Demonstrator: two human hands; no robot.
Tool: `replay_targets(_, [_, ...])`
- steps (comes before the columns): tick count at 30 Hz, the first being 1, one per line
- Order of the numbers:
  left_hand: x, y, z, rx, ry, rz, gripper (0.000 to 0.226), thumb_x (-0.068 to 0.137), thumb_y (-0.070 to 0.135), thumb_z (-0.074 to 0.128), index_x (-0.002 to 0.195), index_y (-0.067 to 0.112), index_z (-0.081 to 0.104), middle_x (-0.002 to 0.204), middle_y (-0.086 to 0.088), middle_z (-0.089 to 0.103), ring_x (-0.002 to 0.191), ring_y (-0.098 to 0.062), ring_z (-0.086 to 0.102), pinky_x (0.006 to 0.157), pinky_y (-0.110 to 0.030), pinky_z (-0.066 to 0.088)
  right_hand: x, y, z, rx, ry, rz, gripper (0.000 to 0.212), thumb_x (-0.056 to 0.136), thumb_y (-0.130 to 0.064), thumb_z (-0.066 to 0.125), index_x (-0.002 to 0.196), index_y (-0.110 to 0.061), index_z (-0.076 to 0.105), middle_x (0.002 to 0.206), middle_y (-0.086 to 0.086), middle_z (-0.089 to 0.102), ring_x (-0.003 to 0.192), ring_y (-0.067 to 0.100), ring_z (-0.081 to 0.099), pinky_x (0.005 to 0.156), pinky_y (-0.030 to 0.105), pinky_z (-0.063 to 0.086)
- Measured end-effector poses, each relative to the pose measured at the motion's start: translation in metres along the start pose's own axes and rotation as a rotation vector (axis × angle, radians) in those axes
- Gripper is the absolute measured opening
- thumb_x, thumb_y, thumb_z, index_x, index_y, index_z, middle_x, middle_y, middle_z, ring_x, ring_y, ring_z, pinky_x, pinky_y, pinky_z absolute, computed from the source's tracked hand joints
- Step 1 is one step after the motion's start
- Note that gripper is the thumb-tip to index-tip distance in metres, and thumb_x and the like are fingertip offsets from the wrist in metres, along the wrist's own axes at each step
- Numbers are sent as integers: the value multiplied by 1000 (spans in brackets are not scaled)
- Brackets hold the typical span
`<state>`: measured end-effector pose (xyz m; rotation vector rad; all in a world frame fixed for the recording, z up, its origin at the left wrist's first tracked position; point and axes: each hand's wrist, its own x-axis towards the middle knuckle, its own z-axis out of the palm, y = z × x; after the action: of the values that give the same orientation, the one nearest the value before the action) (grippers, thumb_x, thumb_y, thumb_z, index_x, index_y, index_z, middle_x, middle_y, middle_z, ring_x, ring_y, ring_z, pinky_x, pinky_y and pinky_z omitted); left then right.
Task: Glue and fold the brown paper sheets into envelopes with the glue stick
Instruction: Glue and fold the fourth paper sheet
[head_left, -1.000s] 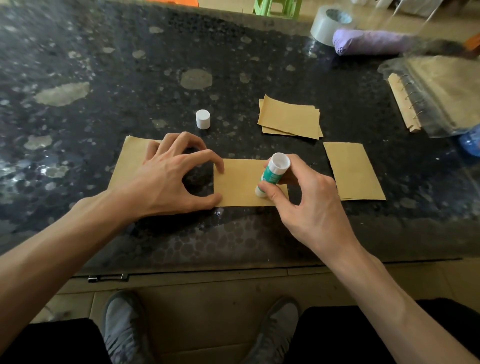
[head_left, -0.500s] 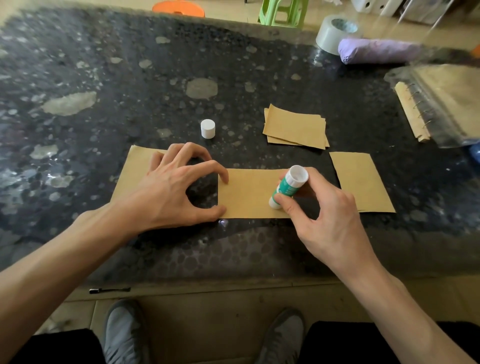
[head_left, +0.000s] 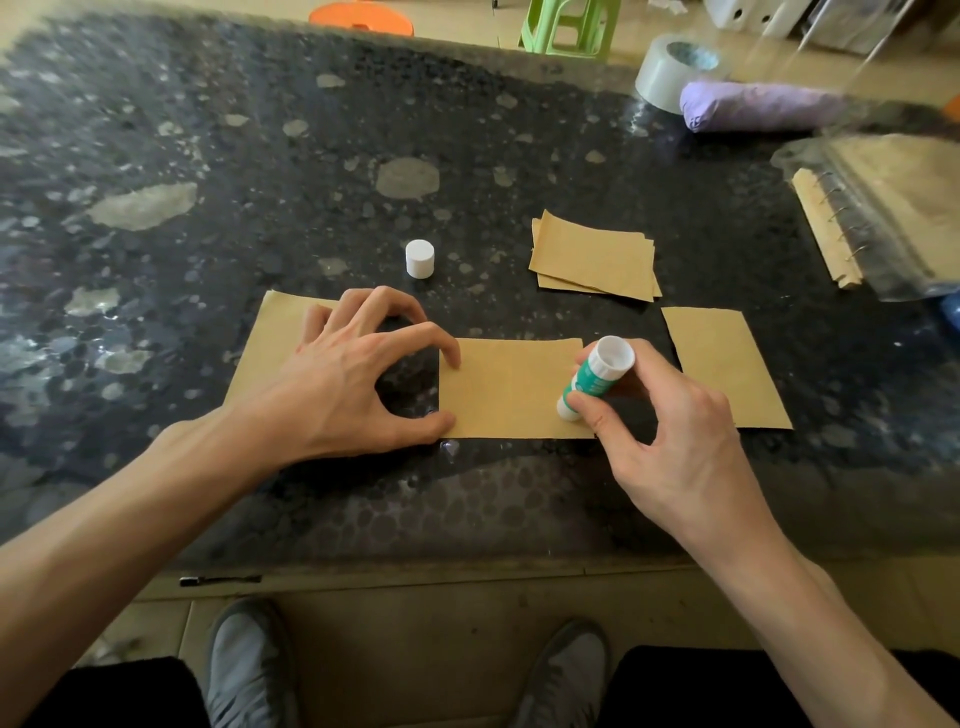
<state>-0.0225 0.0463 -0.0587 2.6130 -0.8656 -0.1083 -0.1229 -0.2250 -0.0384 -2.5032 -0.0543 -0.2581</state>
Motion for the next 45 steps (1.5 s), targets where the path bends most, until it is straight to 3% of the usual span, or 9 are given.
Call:
replay_targets(14, [0,-1,2,-5,-1,1,58,71,83,53,122,57,53,128,22,34,135,-7,26,107,-33,16,-3,4,-6,-26,13,-7,41,93,-39,67,127,-15,63,112,-7,68,100,3,61,85,0,42])
replay_targets(18, [1,-2,1,-6,-20,-1,60,70,85,52,124,57,52,130,21,32,137,-8,23,107,-33,14,-1,6,-11,236,108,60,32,94,-32,69,123,-19,66,114,-12,70,109,4,67,90,15,54])
replay_targets(22, [1,-1,0,-10,-19,-3,59,70,84,51,123,57,52,130,21,32,137,-8,23,106,-33,16,9,2,-20,499,301,74,29,101,-22,66,124,-7,64,119,6,69,112,12,68,91,20,55])
replay_targets(24, [1,-1,0,-8,-23,-2,59,70,84,51,123,57,52,130,21,33,137,-8,24,106,-33,16,12,0,-22,528,320,67,30,101,-22,67,126,-5,64,118,5,68,111,10,68,91,21,54])
replay_targets(28, [0,-1,-1,-5,-25,-1,60,70,85,50,124,57,51,130,20,33,137,-9,23,106,-33,16,12,-6,-11,542,159,40,35,94,-22,72,128,-15,66,115,-10,72,111,8,70,91,19,55])
replay_targets(32, [0,-1,0,-8,-16,-2,61,70,85,50,124,56,53,129,19,34,136,-9,25,105,-33,16,12,-14,7,472,-6,10,42,95,-19,73,135,-17,63,122,-8,71,117,10,68,99,27,57])
replay_targets(36, [1,-2,2,-4,-13,-3,59,72,84,53,124,57,52,130,18,35,136,-10,26,105,-35,19,15,-20,20,368,-121,-8,39,97,-30,71,134,-27,60,124,-20,66,123,0,61,102,25,54])
replay_targets(42, [1,-2,2,1,-8,-7,58,72,83,54,124,56,52,130,17,35,135,-11,26,106,-35,20,19,-26,26,205,6,-14,46,88,-50,75,127,-28,66,116,-21,66,111,-1,62,90,11,51])
replay_targets(45, [1,-2,2,-1,-14,-8,60,71,84,53,124,55,52,131,17,35,135,-11,26,106,-35,19,18,-26,23,158,-51,-19,51,88,-53,68,130,-25,67,118,-19,67,112,-4,62,92,10,50])
